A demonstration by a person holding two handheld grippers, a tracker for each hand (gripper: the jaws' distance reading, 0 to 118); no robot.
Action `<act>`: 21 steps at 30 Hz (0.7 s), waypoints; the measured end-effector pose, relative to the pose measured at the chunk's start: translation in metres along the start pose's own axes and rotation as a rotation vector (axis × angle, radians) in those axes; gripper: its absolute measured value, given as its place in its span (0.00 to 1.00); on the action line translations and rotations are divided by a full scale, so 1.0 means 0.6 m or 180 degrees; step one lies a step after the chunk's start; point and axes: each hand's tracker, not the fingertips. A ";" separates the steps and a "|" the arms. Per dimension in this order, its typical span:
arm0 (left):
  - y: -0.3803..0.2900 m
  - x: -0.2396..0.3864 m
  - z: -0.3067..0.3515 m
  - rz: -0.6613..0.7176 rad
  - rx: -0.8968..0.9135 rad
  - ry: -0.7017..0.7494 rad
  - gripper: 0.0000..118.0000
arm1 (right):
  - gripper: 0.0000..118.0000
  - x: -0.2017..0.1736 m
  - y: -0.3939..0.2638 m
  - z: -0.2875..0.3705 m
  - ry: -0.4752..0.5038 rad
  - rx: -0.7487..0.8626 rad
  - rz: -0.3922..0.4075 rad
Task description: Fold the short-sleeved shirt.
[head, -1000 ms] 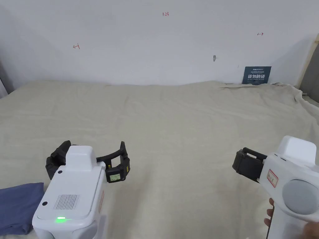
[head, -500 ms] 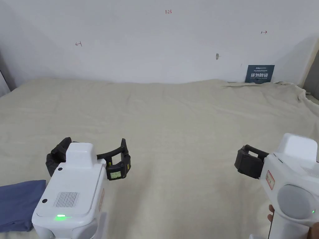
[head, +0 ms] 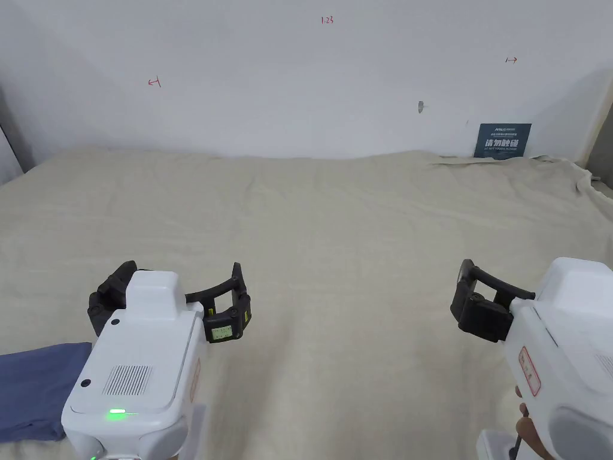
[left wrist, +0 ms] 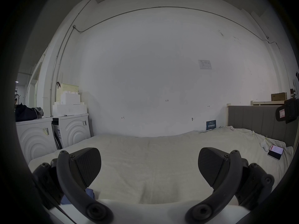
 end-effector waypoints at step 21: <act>-0.002 0.003 0.001 -0.0037 0.0038 -0.0016 1.00 | 0.92 -0.002 -0.020 0.008 -0.0024 0.0455 0.0332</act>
